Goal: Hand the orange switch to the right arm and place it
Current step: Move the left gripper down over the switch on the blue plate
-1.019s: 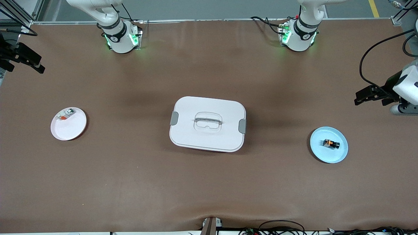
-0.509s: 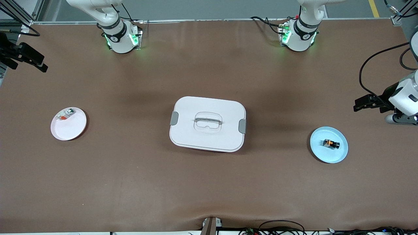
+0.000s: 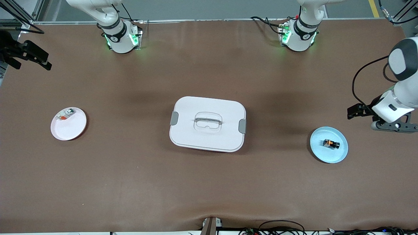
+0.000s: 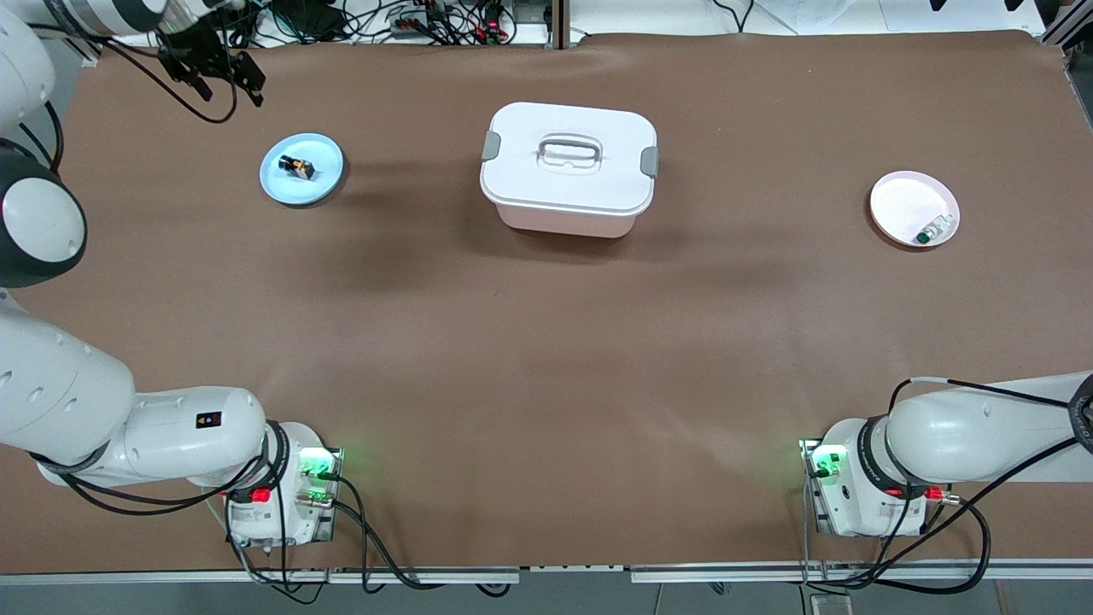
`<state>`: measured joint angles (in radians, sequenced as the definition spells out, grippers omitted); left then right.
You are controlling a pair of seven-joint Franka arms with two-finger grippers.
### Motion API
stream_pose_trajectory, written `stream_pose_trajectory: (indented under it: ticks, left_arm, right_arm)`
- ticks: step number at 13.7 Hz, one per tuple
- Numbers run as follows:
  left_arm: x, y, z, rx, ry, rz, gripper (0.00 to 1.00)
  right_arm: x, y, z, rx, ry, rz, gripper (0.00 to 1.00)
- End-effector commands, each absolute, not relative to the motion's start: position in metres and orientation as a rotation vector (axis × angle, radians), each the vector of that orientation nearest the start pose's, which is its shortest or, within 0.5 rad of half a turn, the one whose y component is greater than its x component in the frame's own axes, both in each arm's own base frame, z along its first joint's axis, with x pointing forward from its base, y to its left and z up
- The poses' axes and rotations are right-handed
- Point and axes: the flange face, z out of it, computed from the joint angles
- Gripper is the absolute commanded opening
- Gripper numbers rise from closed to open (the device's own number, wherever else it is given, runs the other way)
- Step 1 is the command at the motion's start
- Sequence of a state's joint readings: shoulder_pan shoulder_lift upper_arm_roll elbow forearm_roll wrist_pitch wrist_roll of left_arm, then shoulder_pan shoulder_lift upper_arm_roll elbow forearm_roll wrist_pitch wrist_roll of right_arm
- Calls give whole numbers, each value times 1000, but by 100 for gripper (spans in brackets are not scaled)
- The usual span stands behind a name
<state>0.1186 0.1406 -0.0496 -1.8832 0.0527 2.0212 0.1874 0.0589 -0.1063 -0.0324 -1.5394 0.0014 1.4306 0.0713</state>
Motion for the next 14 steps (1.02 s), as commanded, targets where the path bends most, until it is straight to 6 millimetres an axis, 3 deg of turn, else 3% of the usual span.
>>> stream_pose_trajectory:
  ticks: [1,14]
  left_arm:
    - [598,45,411,-3071,328,5,100]
    - [620,48,282,-3047,448,-102,100]
  right_arm:
    - [499,12,686,-3123,16,3,100]
    - [501,-1,687,-3091,37,-9,100]
